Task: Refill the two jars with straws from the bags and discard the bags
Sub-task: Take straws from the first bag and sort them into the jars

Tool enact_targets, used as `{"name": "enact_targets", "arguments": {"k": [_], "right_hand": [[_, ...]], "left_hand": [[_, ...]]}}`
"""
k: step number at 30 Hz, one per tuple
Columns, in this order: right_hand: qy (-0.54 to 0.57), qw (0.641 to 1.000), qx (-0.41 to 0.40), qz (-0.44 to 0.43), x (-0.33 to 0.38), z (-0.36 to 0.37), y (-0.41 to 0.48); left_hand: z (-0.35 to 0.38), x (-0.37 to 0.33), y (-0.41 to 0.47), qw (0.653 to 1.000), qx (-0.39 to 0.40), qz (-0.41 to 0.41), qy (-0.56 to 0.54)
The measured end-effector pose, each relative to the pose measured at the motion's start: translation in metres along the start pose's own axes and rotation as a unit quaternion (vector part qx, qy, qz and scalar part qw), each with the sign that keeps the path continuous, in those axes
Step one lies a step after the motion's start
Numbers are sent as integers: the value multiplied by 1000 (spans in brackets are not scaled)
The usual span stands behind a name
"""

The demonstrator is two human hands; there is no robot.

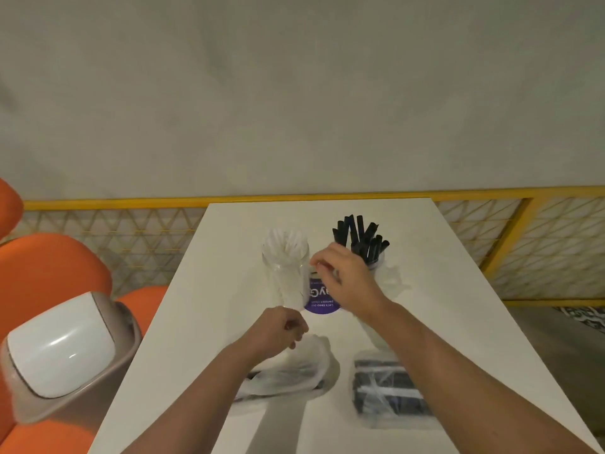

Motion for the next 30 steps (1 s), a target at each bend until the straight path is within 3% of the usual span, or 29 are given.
{"name": "enact_targets", "arguments": {"k": [5, 8, 11, 15, 23, 30], "right_hand": [[35, 980, 197, 22, 11, 74, -42], [-52, 945, 316, 60, 7, 112, -71], [-168, 910, 371, 76, -2, 126, -95], [-243, 893, 365, 103, -10, 135, -112], [-73, 931, 207, 291, -24, 127, -111], [-46, 904, 271, 327, -26, 134, -112]], "left_hand": [[4, 53, -12, 982, -3, -45, 186], [16, 74, -22, 972, 11, -39, 233], [29, 91, -30, 952, 17, -24, 306], [39, 101, -32, 953, -2, -29, 301], [51, 95, -28, 929, -7, -53, 366], [43, 105, -31, 943, -29, -82, 322]]}}
Point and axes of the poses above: each hand's wrist, its own y-axis towards the middle knuckle, its own z-axis out of the palm, x = y × z, the point moved 4 cm from there along y, towards the middle knuckle, and after that the axes turned 11 degrees about -y, right-handed, at the moved point
